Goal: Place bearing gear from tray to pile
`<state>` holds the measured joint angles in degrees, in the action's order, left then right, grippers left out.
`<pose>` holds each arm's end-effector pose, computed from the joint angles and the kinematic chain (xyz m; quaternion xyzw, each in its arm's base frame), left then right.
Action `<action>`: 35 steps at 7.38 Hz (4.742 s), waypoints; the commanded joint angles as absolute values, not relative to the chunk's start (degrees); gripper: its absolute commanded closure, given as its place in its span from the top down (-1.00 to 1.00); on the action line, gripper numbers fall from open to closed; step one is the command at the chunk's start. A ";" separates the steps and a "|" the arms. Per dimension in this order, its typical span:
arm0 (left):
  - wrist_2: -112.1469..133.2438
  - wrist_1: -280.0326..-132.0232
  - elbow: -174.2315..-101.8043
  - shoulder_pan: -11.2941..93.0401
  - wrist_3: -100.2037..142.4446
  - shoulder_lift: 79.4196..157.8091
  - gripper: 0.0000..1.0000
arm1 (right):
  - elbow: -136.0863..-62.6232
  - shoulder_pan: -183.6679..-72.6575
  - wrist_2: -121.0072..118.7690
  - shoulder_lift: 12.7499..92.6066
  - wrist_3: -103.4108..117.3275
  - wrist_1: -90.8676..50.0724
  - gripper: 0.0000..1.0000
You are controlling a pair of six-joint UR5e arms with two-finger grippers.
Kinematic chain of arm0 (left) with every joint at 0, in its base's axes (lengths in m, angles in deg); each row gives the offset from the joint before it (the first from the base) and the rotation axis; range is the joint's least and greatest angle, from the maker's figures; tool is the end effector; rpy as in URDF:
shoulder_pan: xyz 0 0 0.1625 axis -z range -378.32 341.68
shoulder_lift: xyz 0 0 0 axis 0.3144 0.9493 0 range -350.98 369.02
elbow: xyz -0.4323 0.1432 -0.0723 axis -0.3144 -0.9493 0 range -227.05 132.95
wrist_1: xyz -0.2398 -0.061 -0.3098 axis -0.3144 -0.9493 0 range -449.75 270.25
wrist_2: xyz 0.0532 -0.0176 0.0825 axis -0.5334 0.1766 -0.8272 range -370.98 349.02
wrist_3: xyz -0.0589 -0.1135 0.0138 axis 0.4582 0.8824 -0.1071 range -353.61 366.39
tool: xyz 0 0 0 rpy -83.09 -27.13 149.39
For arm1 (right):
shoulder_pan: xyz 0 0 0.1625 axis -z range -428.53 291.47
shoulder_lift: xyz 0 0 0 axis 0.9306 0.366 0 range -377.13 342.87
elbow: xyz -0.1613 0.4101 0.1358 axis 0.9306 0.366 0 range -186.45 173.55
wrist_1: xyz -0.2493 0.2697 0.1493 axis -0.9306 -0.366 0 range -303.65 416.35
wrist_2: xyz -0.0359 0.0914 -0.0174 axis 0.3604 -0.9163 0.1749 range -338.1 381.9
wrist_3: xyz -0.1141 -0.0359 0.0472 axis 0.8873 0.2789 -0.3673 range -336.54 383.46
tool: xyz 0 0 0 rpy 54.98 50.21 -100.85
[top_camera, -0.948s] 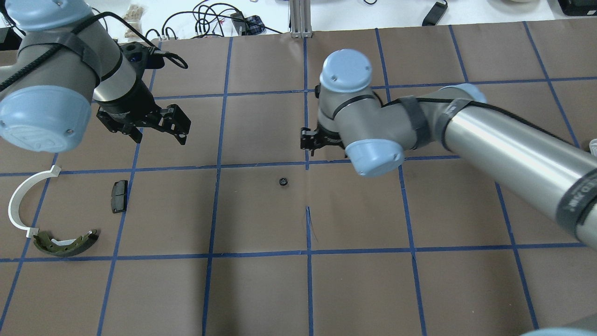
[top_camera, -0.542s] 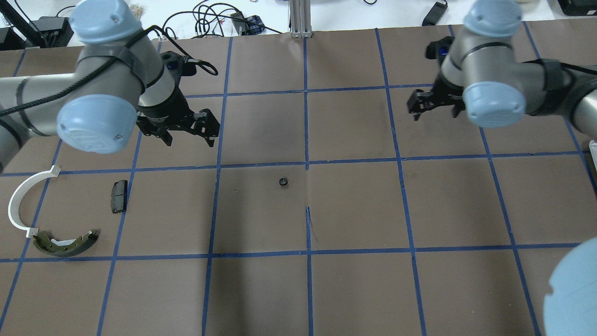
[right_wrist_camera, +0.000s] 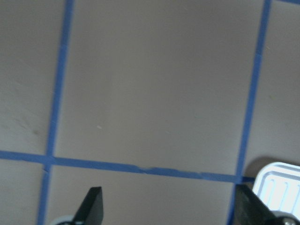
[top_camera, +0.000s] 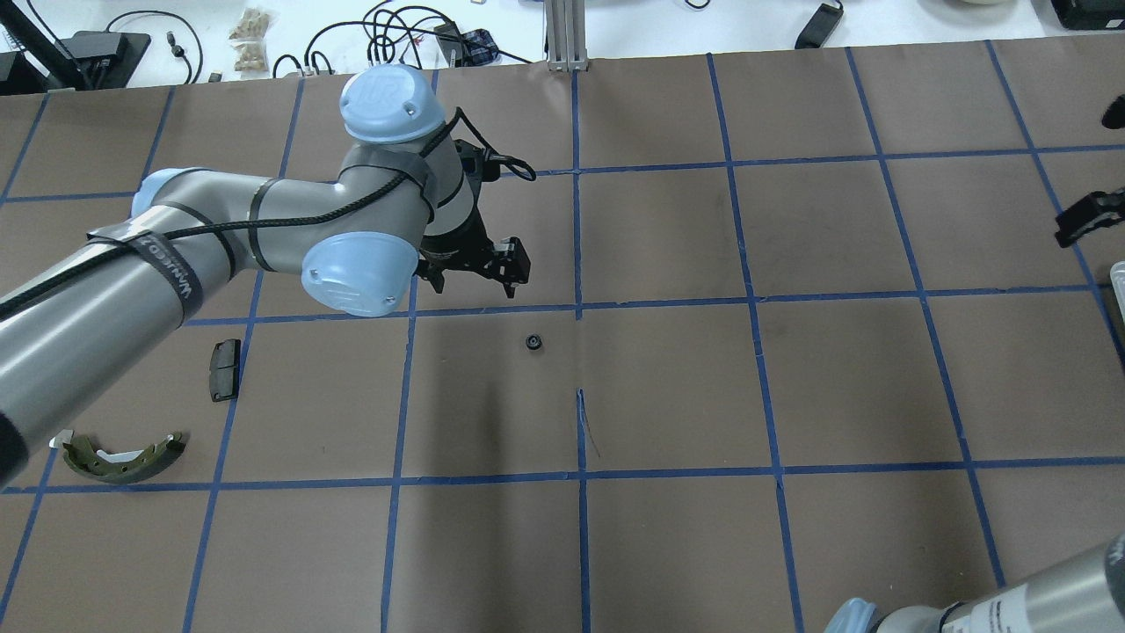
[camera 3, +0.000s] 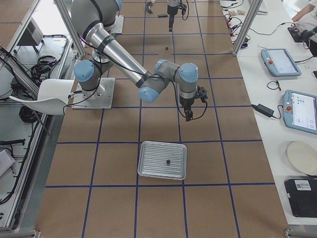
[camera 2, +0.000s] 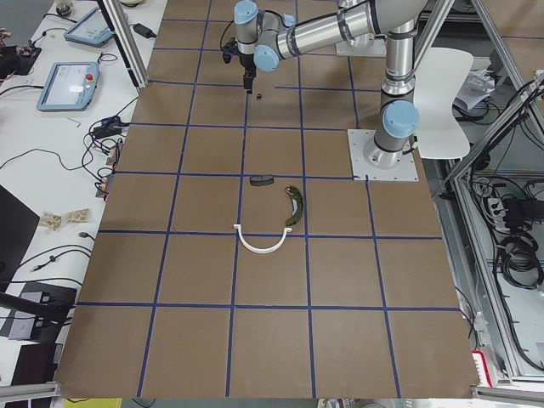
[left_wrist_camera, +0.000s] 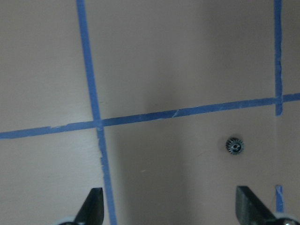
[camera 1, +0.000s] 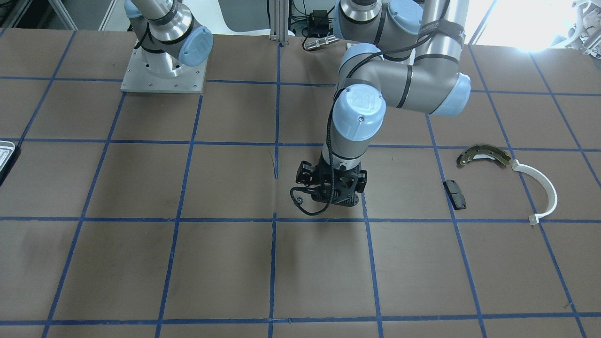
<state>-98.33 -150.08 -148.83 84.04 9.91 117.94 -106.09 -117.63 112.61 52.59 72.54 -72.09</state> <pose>-0.2576 -0.5250 0.2778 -0.0769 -0.9967 -0.0122 0.0217 -0.2941 -0.5405 0.2964 0.0707 -0.9947 0.0482 0.0569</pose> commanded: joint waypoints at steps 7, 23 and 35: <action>-98.08 -144.68 -149.00 89.52 10.08 126.79 0.64 | -101.38 -104.92 111.90 39.66 82.96 -79.88 0.99; -107.81 -168.15 -136.69 58.47 -15.42 120.64 -1.00 | -101.63 -144.30 109.09 52.92 38.42 -63.62 -1.00; -107.58 -154.26 -152.17 37.49 -30.35 123.36 -0.66 | -99.80 -173.99 109.88 47.88 10.44 -66.04 1.00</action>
